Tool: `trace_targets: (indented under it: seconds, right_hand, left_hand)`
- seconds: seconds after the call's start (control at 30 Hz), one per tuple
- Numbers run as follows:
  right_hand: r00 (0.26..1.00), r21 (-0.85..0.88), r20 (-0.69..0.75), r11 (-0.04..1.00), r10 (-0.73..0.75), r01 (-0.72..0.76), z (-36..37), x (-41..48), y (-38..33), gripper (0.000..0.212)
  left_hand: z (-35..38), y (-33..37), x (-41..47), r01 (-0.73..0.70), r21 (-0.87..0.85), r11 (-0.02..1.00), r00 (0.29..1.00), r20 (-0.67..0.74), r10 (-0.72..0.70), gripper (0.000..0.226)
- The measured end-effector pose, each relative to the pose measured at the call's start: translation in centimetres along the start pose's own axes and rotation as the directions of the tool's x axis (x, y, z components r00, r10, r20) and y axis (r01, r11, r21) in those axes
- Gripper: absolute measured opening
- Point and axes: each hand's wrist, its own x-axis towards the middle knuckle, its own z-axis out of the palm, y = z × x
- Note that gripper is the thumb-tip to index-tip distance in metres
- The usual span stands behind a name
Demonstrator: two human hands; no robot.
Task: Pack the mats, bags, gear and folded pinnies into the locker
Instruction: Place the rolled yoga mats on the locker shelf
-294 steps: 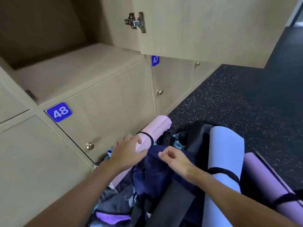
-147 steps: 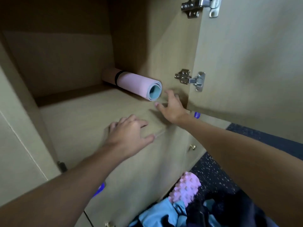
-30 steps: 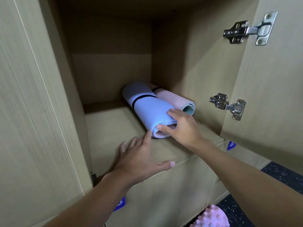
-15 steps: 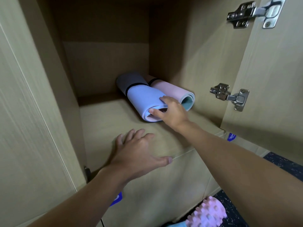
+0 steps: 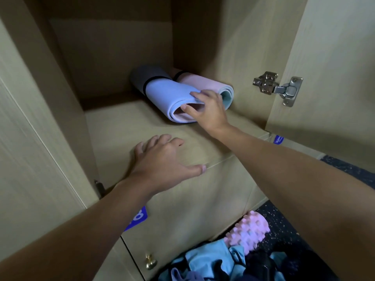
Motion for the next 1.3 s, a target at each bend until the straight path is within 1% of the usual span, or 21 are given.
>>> trace_targets:
  seconds: [0.07, 0.17, 0.23, 0.27, 0.33, 0.4, 0.47, 0.53, 0.57, 0.63, 0.67, 0.73, 0.8, 0.9, 0.97, 1.03, 1.1, 1.17, 1.23, 1.3]
  right_hand:
    - [0.999, -0.038, -0.012, 0.999, 0.030, -0.030, -0.6, -0.6, 0.1, 0.061]
    - [0.997, -0.013, 0.033, 0.998, 0.064, -0.063, -2.8, -3.2, 0.4, 0.068]
    - [0.991, -0.009, 0.085, 0.994, 0.107, -0.106, -4.7, -6.5, 0.6, 0.058]
    - [0.987, -0.013, 0.101, 0.992, 0.126, -0.126, -5.8, -8.8, 0.9, 0.052]
    - [0.987, -0.008, 0.109, 0.993, 0.114, -0.114, -7.7, -13.2, 1.2, 0.041]
    - [0.979, -0.003, 0.135, 0.988, 0.150, -0.151, -9.7, -18.5, 1.8, 0.037]
    - [0.930, 0.017, 0.236, 0.955, 0.283, -0.295, -11.6, -24.0, 2.4, 0.036]
    - [0.854, 0.003, 0.337, 0.907, 0.396, -0.421, -13.1, -29.8, 3.2, 0.034]
    - [0.822, -0.018, 0.367, 0.887, 0.434, -0.461, -13.9, -32.5, 3.6, 0.030]
    - [0.772, -0.051, 0.389, 0.849, 0.502, -0.526, -15.1, -37.7, 4.1, 0.024]
    - [0.750, -0.067, 0.390, 0.829, 0.534, -0.555, -15.6, -40.0, 4.3, 0.024]
    - [0.704, -0.110, 0.397, 0.792, 0.589, -0.601, -16.3, -44.3, 4.7, 0.028]
    - [0.655, -0.166, 0.427, 0.766, 0.624, -0.621, -16.7, -47.6, 5.0, 0.031]
    - [0.565, -0.220, 0.481, 0.716, 0.670, -0.663, -16.8, -51.5, 5.3, 0.037]
    - [0.532, -0.215, 0.514, 0.701, 0.673, -0.679, -16.6, -53.3, 5.4, 0.039]
    - [0.531, -0.193, 0.536, 0.707, 0.656, -0.680, -16.4, -54.7, 5.5, 0.037]
    - [0.527, -0.154, 0.529, 0.685, 0.665, -0.712, -16.3, -55.4, 5.4, 0.039]
    - [0.525, -0.082, 0.491, 0.636, 0.696, -0.767, -16.2, -55.6, 5.3, 0.035]
    - [0.552, 0.037, 0.443, 0.601, 0.706, -0.799, -16.2, -55.1, 4.9, 0.028]
    - [0.611, 0.137, 0.393, 0.614, 0.687, -0.778, -16.8, -53.4, 3.9, 0.029]
  left_hand:
    - [0.0, 0.0, 0.1, -0.008, -0.003, 1.000, 1.000, -0.014, 0.008, 0.086]
    - [0.2, 0.2, 0.2, -0.013, -0.018, 1.000, 1.000, -0.015, 0.013, 0.083]
    - [0.1, 0.2, 0.1, -0.046, -0.028, 0.999, 0.999, -0.025, 0.045, 0.078]
    - [0.1, 0.3, -0.3, -0.083, -0.035, 0.996, 0.996, -0.022, 0.082, 0.075]
    - [-0.1, 0.3, -0.6, -0.177, -0.055, 0.983, 0.984, -0.015, 0.177, 0.070]
    - [0.1, 1.1, -2.2, -0.295, -0.035, 0.955, 0.955, 0.023, 0.296, 0.075]
    - [1.3, 2.3, -4.5, -0.420, 0.016, 0.907, 0.908, 0.013, 0.420, 0.076]
    - [3.7, 3.5, -7.4, -0.500, -0.001, 0.866, 0.866, 0.016, 0.500, 0.065]
    - [5.1, 4.3, -9.1, -0.522, -0.053, 0.851, 0.849, 0.055, 0.525, 0.060]
    - [8.4, 5.7, -12.9, -0.541, -0.196, 0.818, 0.801, 0.178, 0.572, 0.056]
    - [10.0, 6.4, -14.8, -0.539, -0.260, 0.801, 0.773, 0.227, 0.593, 0.055]
    - [12.9, 7.6, -18.5, -0.488, -0.344, 0.803, 0.723, 0.356, 0.592, 0.049]
    - [15.5, 8.1, -21.8, -0.445, -0.367, 0.817, 0.662, 0.479, 0.576, 0.042]
    - [18.8, 8.3, -25.5, -0.395, -0.370, 0.841, 0.599, 0.590, 0.541, 0.047]
    - [20.4, 8.3, -27.1, -0.369, -0.357, 0.858, 0.561, 0.650, 0.512, 0.049]
    - [21.4, 8.5, -28.3, -0.343, -0.344, 0.874, 0.545, 0.685, 0.484, 0.052]
    - [21.8, 8.8, -29.1, -0.325, -0.343, 0.882, 0.563, 0.679, 0.471, 0.057]
    - [21.8, 8.9, -29.6, -0.296, -0.345, 0.891, 0.587, 0.670, 0.454, 0.070]
    - [21.4, 8.7, -29.9, -0.257, -0.359, 0.897, 0.595, 0.673, 0.440, 0.086]
    - [20.6, 8.3, -29.8, -0.187, -0.411, 0.892, 0.615, 0.659, 0.433, 0.101]
